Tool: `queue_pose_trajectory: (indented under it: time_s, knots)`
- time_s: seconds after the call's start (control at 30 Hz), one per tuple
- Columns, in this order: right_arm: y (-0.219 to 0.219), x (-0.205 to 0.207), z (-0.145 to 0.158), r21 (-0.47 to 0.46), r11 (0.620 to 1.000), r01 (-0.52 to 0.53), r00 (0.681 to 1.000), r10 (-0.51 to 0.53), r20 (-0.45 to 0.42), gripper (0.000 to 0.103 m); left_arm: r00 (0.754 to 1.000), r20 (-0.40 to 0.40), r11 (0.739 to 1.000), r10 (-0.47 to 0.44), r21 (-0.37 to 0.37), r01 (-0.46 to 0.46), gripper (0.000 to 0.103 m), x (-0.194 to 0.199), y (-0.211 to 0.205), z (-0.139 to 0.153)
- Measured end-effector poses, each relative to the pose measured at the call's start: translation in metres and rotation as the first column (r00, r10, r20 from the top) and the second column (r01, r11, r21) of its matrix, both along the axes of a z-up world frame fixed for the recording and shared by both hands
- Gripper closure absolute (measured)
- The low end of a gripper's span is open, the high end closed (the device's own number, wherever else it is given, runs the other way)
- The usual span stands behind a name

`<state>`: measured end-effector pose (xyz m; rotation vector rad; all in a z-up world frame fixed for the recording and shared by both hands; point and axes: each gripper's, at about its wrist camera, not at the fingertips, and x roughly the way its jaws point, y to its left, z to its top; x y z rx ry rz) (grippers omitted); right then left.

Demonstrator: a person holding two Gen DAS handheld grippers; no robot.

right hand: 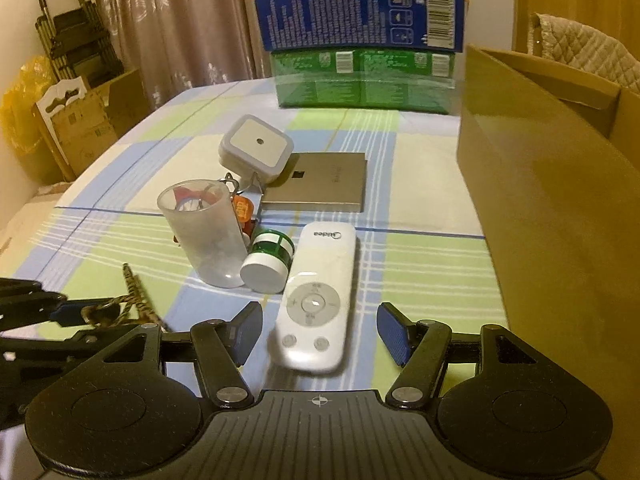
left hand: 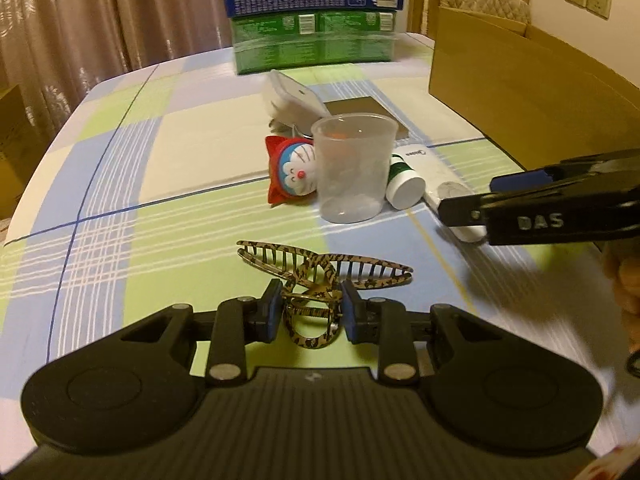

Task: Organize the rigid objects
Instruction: 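Grasp the tiger-striped hair clip with the left tool while the right tool grasps the white remote, then carry the hair clip and white remote over the cardboard box with both tools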

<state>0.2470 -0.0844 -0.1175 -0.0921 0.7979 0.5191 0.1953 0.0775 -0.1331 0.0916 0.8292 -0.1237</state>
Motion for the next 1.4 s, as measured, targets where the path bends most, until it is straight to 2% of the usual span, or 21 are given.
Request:
queue_pose_trajectory:
  time_s: [0.13,0.23,0.27,0.53,0.83,1.0,1.13,1.4]
  knots:
    - [0.010,0.011,-0.006,-0.030,1.000,0.006,1.000,-0.006,0.010,0.054,1.000,0.016,1.000,-0.016,0.013,0.015,0.077,0.001,-0.001,-0.002]
    - [0.012,0.016,-0.010,-0.043,0.999,0.012,1.000,-0.011,0.013,0.058,1.000,0.010,1.000,-0.016,0.002,0.016,0.077,0.001,-0.001,-0.004]
    - [0.012,0.015,-0.010,-0.053,0.999,0.007,1.000,-0.006,0.019,0.066,1.000,0.011,1.000,-0.018,-0.003,0.018,0.077,0.001,-0.001,-0.004]
    - [-0.002,-0.004,-0.005,-0.087,0.996,0.007,1.000,-0.009,-0.021,0.066,0.999,0.024,0.999,-0.042,0.002,0.042,0.077,0.003,-0.005,-0.005]
    - [-0.009,-0.017,-0.006,-0.077,0.997,0.012,1.000,-0.012,0.000,0.064,0.996,0.046,0.997,-0.070,0.034,0.069,0.073,0.005,-0.011,-0.007]
    - [-0.008,-0.017,-0.007,-0.077,0.997,0.010,1.000,-0.009,0.014,0.064,0.998,0.038,0.998,-0.055,0.006,0.055,0.073,0.006,-0.008,-0.007]
    - [-0.007,-0.015,-0.008,-0.069,0.998,0.015,1.000,-0.013,0.023,0.064,0.999,0.020,0.999,-0.038,-0.028,0.039,0.077,0.008,-0.004,-0.006]
    - [-0.003,-0.013,-0.011,-0.086,0.996,0.011,0.999,-0.007,0.052,0.064,1.000,0.002,0.999,-0.019,-0.044,0.019,0.077,0.005,-0.003,-0.004]
